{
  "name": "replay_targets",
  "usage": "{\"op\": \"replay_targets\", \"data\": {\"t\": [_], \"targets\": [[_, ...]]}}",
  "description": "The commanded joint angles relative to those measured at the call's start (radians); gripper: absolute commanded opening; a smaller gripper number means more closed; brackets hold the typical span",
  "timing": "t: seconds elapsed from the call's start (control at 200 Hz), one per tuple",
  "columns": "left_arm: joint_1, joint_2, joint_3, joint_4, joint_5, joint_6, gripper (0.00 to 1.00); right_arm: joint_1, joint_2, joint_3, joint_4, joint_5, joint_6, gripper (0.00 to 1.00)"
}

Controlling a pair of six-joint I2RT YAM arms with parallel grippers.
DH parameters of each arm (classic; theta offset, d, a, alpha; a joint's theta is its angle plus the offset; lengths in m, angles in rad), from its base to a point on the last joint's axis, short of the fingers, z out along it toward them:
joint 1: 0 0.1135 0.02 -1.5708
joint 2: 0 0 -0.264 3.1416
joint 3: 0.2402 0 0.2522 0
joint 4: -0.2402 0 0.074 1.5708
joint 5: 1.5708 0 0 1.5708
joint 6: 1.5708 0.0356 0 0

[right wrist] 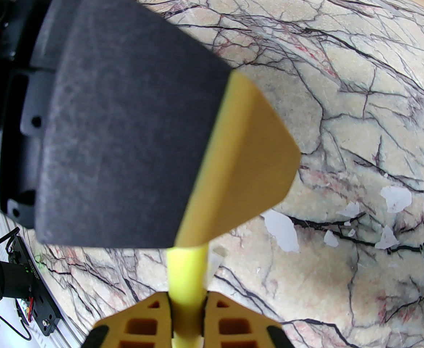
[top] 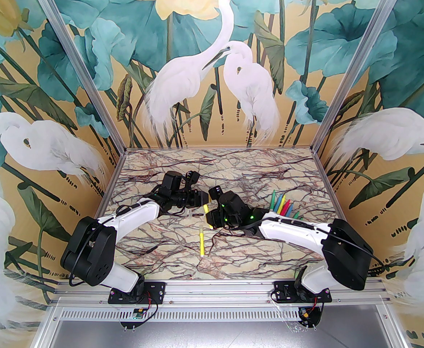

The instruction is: Open the pen caps

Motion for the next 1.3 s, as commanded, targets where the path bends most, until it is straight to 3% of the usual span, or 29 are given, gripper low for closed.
{"op": "replay_targets", "data": {"t": [0.0, 0.16, 0.5, 0.64, 0.98, 1.295], "targets": [[-0.006, 0.014, 0.029, 0.017, 0.025, -0.008, 0.25, 0.009, 0.009, 0.021, 0.009, -0.009, -0.021, 0.03], [-0.005, 0.015, 0.032, 0.016, 0.029, -0.010, 0.18, 0.009, 0.009, 0.019, 0.008, 0.001, -0.020, 0.06], [-0.005, 0.016, 0.036, 0.017, 0.043, -0.029, 0.09, 0.009, 0.012, 0.017, 0.003, 0.012, -0.016, 0.28], [-0.005, 0.013, 0.037, 0.029, 0.060, -0.045, 0.06, 0.010, 0.013, 0.017, 0.004, 0.015, -0.017, 0.31], [-0.005, 0.013, 0.029, 0.081, 0.103, -0.085, 0.05, 0.013, 0.019, 0.022, 0.009, 0.014, -0.017, 0.30], [-0.005, 0.016, 0.024, 0.097, 0.111, -0.096, 0.05, 0.015, 0.015, 0.021, 0.010, 0.011, -0.015, 0.17]]}}
